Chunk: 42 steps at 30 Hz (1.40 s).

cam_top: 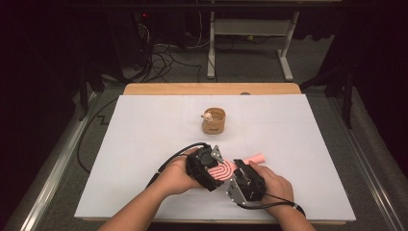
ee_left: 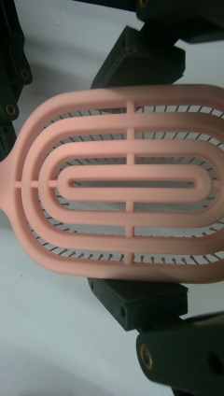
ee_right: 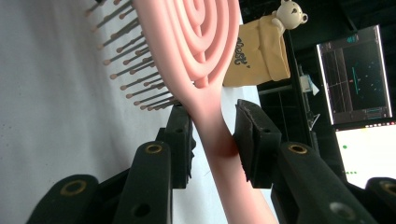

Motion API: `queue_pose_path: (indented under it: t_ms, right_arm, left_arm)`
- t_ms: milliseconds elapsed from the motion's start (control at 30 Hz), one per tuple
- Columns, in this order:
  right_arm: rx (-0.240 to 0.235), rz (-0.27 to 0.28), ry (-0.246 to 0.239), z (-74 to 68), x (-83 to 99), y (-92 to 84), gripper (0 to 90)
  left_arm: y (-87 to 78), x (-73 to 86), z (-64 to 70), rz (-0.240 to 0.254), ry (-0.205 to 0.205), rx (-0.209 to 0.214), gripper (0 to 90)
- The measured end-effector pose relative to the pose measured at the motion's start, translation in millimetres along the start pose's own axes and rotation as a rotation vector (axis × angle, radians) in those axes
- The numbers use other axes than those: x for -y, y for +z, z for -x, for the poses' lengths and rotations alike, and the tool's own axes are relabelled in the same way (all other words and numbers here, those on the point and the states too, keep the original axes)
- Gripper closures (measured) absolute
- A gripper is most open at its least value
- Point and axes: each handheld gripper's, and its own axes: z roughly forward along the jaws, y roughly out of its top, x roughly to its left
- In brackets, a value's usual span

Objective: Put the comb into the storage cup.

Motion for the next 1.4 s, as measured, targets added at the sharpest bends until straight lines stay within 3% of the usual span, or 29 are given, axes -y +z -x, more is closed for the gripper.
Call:
queue_pose_path:
  t_ms: [600, 800, 900, 1233, 1400]
  right_arm:
    - [0.010, 0.000, -0.025, -1.1, -1.6, -1.5, 66.1]
    - [0.023, 0.000, -0.040, -0.7, -1.4, -2.2, 69.1]
    - [0.028, -0.003, -0.024, -1.3, -1.5, -2.8, 70.7]
    - [0.047, -0.010, -0.081, -3.7, -2.9, -3.3, 74.4]
    - [0.046, -0.006, -0.082, -4.8, -3.5, -3.6, 76.0]
  left_arm:
    - [-1.2, -1.3, -1.3, 0.001, -0.007, -0.006, 19.7]
    - [-1.4, -2.3, -1.0, 0.001, -0.007, -0.004, 19.7]
    - [-1.8, -2.2, -1.0, 0.006, -0.007, -0.004, 19.7]
    - [-3.5, -3.7, -0.9, 0.012, -0.005, -0.001, 19.6]
    - [-5.7, -4.0, -1.2, 0.031, -0.010, 0.001, 19.5]
